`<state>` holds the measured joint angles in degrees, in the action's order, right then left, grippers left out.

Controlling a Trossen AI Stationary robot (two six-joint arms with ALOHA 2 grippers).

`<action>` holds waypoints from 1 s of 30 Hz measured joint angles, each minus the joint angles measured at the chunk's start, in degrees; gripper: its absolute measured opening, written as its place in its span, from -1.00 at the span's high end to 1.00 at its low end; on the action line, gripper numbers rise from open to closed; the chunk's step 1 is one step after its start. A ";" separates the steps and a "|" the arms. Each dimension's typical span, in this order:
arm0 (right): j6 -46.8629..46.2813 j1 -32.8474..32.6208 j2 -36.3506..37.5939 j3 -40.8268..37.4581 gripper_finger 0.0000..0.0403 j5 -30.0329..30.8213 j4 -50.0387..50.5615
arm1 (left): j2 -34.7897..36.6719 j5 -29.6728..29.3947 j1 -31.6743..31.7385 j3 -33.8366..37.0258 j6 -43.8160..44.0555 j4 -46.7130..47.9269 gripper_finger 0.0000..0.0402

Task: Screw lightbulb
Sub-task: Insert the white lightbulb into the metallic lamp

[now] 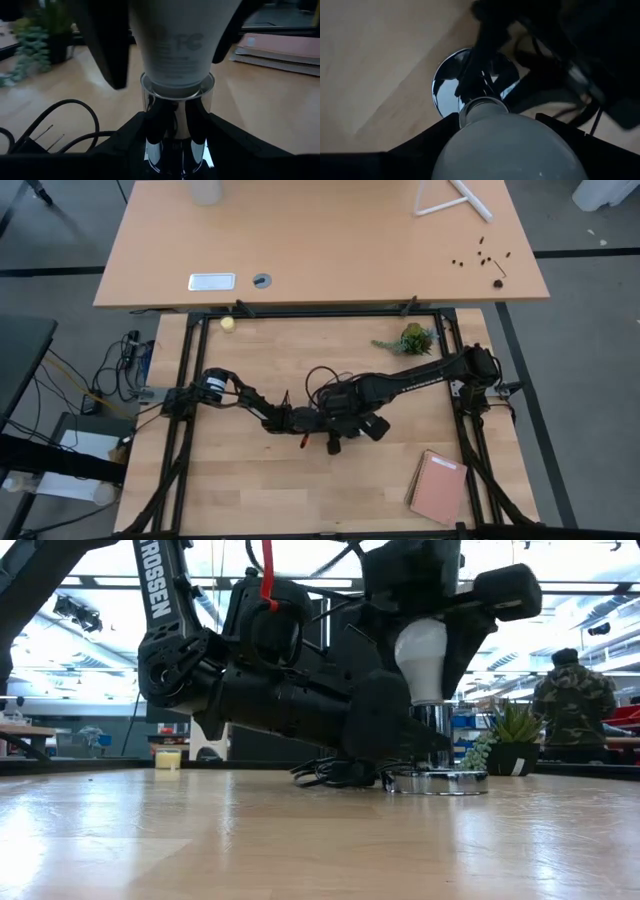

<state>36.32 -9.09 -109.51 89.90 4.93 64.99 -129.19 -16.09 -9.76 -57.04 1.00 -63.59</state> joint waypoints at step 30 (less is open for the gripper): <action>-40.53 -0.73 0.00 -0.35 -0.32 -1.35 -2.28 | 0.02 3.79 -0.15 -0.04 0.29 0.31 0.11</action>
<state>-4.21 -9.82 -109.51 89.56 3.59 62.72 -129.16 -12.29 -9.91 -57.08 1.30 -63.27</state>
